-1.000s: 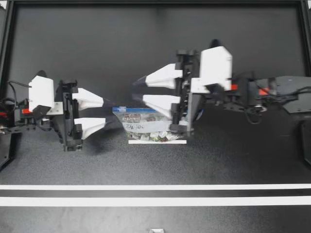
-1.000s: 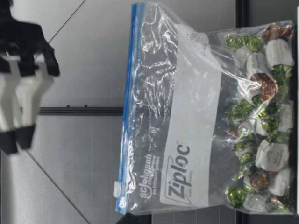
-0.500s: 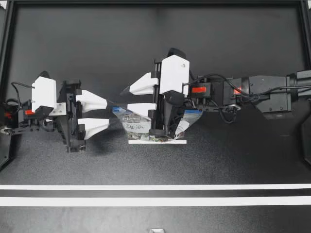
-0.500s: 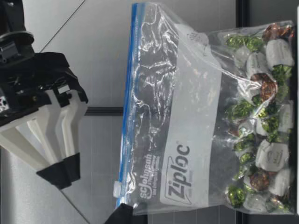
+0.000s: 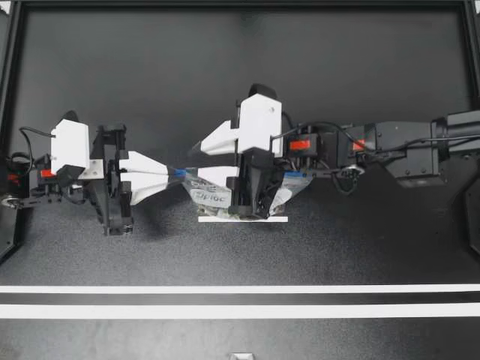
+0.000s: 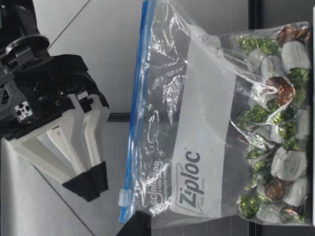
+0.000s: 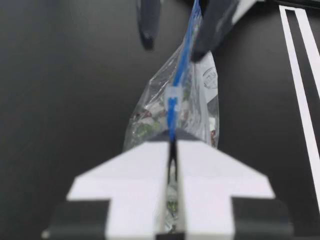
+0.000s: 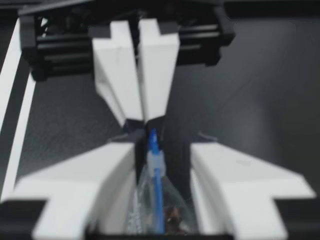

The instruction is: Slide open the ziploc bag.

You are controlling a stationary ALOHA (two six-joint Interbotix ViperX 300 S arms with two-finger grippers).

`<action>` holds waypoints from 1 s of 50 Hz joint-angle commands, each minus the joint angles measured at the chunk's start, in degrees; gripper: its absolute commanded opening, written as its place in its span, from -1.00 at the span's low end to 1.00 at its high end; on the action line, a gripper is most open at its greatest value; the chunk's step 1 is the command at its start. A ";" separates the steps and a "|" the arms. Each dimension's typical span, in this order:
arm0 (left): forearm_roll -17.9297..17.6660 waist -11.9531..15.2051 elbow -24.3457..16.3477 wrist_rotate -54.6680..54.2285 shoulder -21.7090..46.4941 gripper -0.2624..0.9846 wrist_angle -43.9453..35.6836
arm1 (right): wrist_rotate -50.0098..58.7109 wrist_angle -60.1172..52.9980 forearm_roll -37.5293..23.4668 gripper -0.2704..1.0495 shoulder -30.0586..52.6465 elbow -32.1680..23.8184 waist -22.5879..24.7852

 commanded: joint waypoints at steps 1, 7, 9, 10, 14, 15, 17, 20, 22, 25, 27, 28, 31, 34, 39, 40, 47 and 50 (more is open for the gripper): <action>0.62 -0.09 -1.14 0.26 -0.44 -0.83 0.18 | 0.09 0.44 -0.09 0.10 -0.62 -1.41 0.44; 0.70 -0.09 -1.49 0.44 -0.44 -0.83 0.70 | 0.09 0.79 -0.09 0.10 -0.53 -1.41 0.62; 0.70 -0.09 -1.49 0.53 -0.44 -0.83 0.70 | 0.09 0.97 -0.09 0.10 -0.35 -1.41 0.62; 0.70 -0.09 -1.58 0.53 -0.44 -0.83 0.70 | 0.09 0.97 -0.09 0.10 -0.26 -1.41 0.62; 0.97 -0.09 -1.49 0.62 -0.44 -0.83 0.70 | 0.09 0.97 -0.09 0.10 0.00 -1.49 0.62; 0.97 -0.09 -1.49 0.62 -0.44 -0.83 0.70 | 0.09 0.97 -0.09 0.10 0.09 -1.49 0.53; 1.05 -0.09 -1.49 0.53 -0.44 -0.83 0.70 | 0.09 1.05 -0.09 0.10 0.26 -1.58 0.62; 1.14 -0.09 -1.49 0.62 -0.44 -0.83 0.79 | 0.09 1.14 -0.09 0.10 0.62 -1.76 0.53; 1.23 -0.09 -1.49 0.53 -0.44 -0.83 0.79 | 0.09 1.41 -0.09 0.10 0.79 -1.93 0.62; 1.32 -0.09 -1.41 0.53 -0.44 -0.83 0.79 | 0.00 1.76 -0.09 0.10 1.23 -2.29 0.62; 1.32 -0.09 -1.41 0.62 -0.44 -0.83 0.79 | 0.00 2.02 -0.09 0.10 1.49 -2.64 0.62; 1.32 -0.09 -1.32 0.53 -0.44 -0.83 0.79 | 0.00 2.29 -0.09 0.10 1.58 -2.81 0.62; 1.32 -0.09 -1.23 0.53 -0.44 -0.83 0.79 | 0.00 2.81 -0.09 0.10 1.93 -3.16 0.62; 1.32 -0.09 -1.23 0.53 -0.44 -0.83 0.79 | 0.00 3.34 -0.09 0.10 2.11 -3.43 0.62; 1.32 -0.09 -1.14 0.53 -0.44 -0.83 0.79 | 0.00 4.22 -0.09 0.10 2.20 -3.60 0.62; 1.32 -0.09 -1.14 0.53 -0.53 -0.83 0.79 | 0.00 4.31 -0.09 0.10 2.20 -3.60 0.62; 1.32 -0.09 -1.05 0.53 -0.44 -0.83 0.79 | 0.00 4.92 -0.09 0.05 1.67 -3.60 0.62; 1.32 -0.09 -0.97 0.53 -0.44 -0.83 0.79 | 0.00 5.01 -0.09 0.01 1.41 -3.60 0.62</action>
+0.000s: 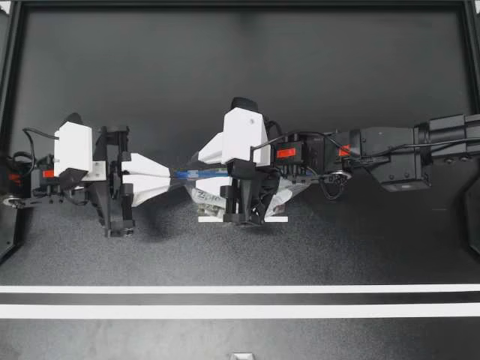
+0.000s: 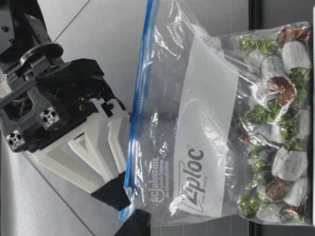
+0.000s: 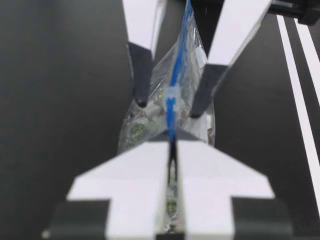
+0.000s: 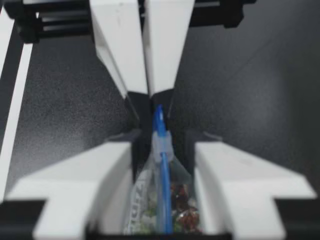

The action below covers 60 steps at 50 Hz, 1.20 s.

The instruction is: Slide open the ziploc bag.

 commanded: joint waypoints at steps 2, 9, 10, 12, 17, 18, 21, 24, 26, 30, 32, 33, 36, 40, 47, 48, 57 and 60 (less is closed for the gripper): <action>0.09 -0.09 -0.44 0.00 -0.44 -0.83 -0.26 | 0.00 -0.09 -0.09 -0.03 -1.67 -1.32 0.18; -0.18 -0.09 -0.35 -0.09 -0.44 -0.83 0.44 | 0.18 0.88 -0.09 -0.28 -2.37 -1.32 0.18; -0.26 -0.09 -0.44 -0.09 -0.44 -0.83 0.53 | 0.18 1.14 -0.09 -0.32 -2.64 -1.32 0.18; -0.35 -0.09 -0.44 -0.09 -0.44 -0.83 0.70 | 0.18 1.67 -0.09 -0.41 -2.99 -1.32 0.18; -0.97 -0.09 -0.35 -0.09 -0.44 -0.83 0.97 | 0.26 2.99 -0.09 -0.58 -3.96 -1.32 0.18; -1.14 -0.09 -0.35 -0.09 -0.44 -0.83 0.97 | 0.26 3.43 -0.09 -0.62 -4.13 -1.32 0.18; -1.32 -0.09 -0.35 -0.09 -0.44 -0.83 0.97 | 0.26 4.66 -0.09 -0.67 -4.48 -1.32 0.18; -1.58 -0.09 -0.35 -0.09 -0.44 -0.83 0.97 | 0.09 7.03 -0.09 -0.70 -5.01 -1.32 0.18; -1.58 -0.09 -0.18 -0.09 -0.44 -0.83 0.97 | 0.09 9.40 -0.09 -0.70 -5.54 -1.32 0.18; -1.76 -0.09 0.09 -0.09 -0.44 -0.83 0.88 | 0.00 14.33 -0.26 -0.70 -6.50 -1.58 0.09; -1.76 -0.09 0.26 -0.09 -0.44 -0.83 0.88 | 0.00 16.52 -0.79 -0.70 -6.86 -1.67 0.18; -1.85 -0.09 0.26 -0.09 -0.44 -0.83 0.88 | 0.00 18.11 -1.23 -0.70 -7.21 -1.67 0.09; -1.76 -0.09 0.35 -0.09 -0.44 -0.83 0.79 | 0.00 20.74 -1.85 -0.71 -7.82 -1.67 0.18; -1.76 -0.09 0.53 -0.09 -0.44 -0.83 0.70 | 0.00 24.35 -2.55 -0.71 -8.79 -1.32 0.18; -1.85 -0.09 0.88 -0.09 -0.44 -0.83 0.70 | 0.00 31.73 -4.13 -0.71 -10.81 -0.70 0.09; -1.85 -0.09 0.97 -0.09 -0.44 -0.83 0.70 | 0.00 33.13 -4.39 -0.71 -11.07 -0.53 0.18; -1.85 -0.09 1.23 -0.09 -0.53 -0.83 0.70 | 0.09 39.29 -4.92 -0.71 -13.01 1.14 0.18; -1.85 -0.09 1.23 -0.09 -0.53 -0.83 0.70 | 0.09 40.87 -4.92 -0.71 -13.80 2.29 0.09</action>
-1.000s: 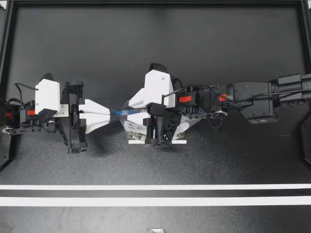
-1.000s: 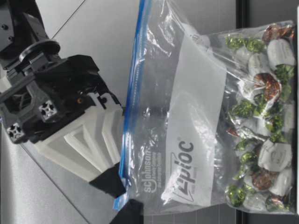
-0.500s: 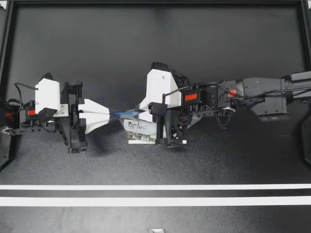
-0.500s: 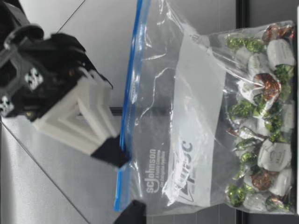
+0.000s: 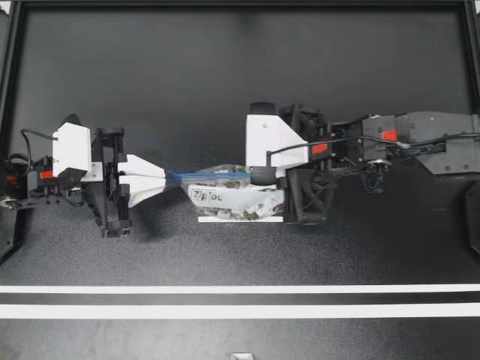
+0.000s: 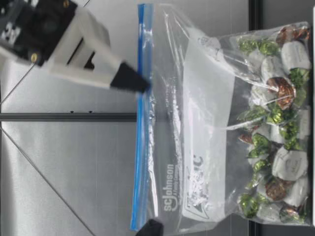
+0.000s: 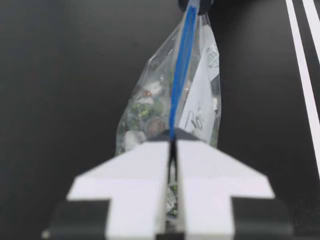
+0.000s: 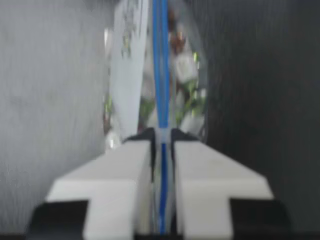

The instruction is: Slide open the ziploc bag.

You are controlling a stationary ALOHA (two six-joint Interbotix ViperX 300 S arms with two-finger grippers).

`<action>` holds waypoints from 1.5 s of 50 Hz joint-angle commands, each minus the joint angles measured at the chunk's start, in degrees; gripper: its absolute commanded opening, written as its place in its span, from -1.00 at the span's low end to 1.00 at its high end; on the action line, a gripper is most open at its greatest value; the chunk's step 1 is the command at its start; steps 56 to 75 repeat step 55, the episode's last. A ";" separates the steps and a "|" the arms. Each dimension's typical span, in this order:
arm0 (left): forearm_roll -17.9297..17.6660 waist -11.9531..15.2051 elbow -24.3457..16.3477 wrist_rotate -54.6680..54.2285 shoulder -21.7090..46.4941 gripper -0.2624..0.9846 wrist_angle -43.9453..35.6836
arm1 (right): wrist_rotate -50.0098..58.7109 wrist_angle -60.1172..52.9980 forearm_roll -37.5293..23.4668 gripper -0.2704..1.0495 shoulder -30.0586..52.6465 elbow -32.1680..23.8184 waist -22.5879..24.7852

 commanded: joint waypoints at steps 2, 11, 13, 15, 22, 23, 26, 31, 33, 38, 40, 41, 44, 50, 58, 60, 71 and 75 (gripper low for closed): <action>-0.09 0.18 -0.26 0.00 -0.53 -0.83 -0.26 | 0.09 2.90 -0.09 -0.71 -3.16 1.32 -0.18; 0.00 0.18 -0.26 0.09 -0.44 -0.83 -0.09 | 0.62 4.57 0.00 -0.71 -6.86 4.83 -0.09; 0.00 0.18 -0.26 0.09 -0.44 -0.83 -0.09 | 0.62 4.57 -0.09 -0.71 -7.56 5.36 -0.09; 0.00 0.18 -0.26 0.09 -0.44 -0.83 -0.09 | 0.62 4.57 -0.09 -0.71 -8.17 5.98 -0.18; -0.09 0.18 -0.35 0.09 -0.44 -0.83 0.00 | 0.62 4.48 -0.09 -0.71 -9.23 6.94 -0.18; -0.09 0.18 -0.35 0.09 -0.44 -0.83 -0.09 | 0.62 4.48 -0.09 -0.71 -9.23 7.03 -0.09; 0.00 0.18 -0.53 0.09 -0.44 -0.83 0.00 | 0.62 4.48 -0.09 -0.71 -9.14 7.21 -0.18; -0.09 0.18 -0.70 0.09 -0.44 -0.83 0.35 | 0.62 4.13 -0.09 -0.70 -9.23 7.56 -0.18; 0.00 0.18 -0.79 0.09 -0.44 -0.83 0.35 | 0.79 3.69 -0.09 -0.70 -9.23 7.56 -0.09; 0.00 0.18 -0.70 0.09 -0.62 -0.82 0.26 | 0.88 2.29 0.09 -0.68 -9.14 7.56 -0.18; 0.09 0.18 -0.62 0.09 -0.79 -0.80 0.26 | 0.97 1.76 0.09 -0.66 -9.23 7.65 -0.09; 0.18 0.18 -0.62 0.09 -0.88 -0.79 0.26 | 0.97 1.32 0.18 -0.64 -9.23 7.65 -0.18; 0.26 0.18 -0.62 0.09 -1.14 -0.72 0.26 | 0.97 0.62 0.26 -0.56 -9.14 7.82 -0.18; 0.44 0.18 -0.62 0.09 -1.14 -0.47 0.35 | 0.97 0.35 0.35 -0.32 -8.88 8.17 -0.18; 0.62 0.18 -0.88 0.09 -1.14 -0.09 1.76 | 0.97 -0.18 0.53 -0.07 -8.96 8.70 -0.18; 0.62 0.18 -0.88 0.09 -1.14 -0.09 1.76 | 0.97 -0.18 0.53 -0.07 -8.96 8.70 -0.18; 0.62 0.18 -0.88 0.09 -1.14 -0.09 1.76 | 0.97 -0.18 0.53 -0.07 -8.96 8.70 -0.18; 0.62 0.18 -0.88 0.09 -1.14 -0.09 1.76 | 0.97 -0.18 0.53 -0.07 -8.96 8.70 -0.18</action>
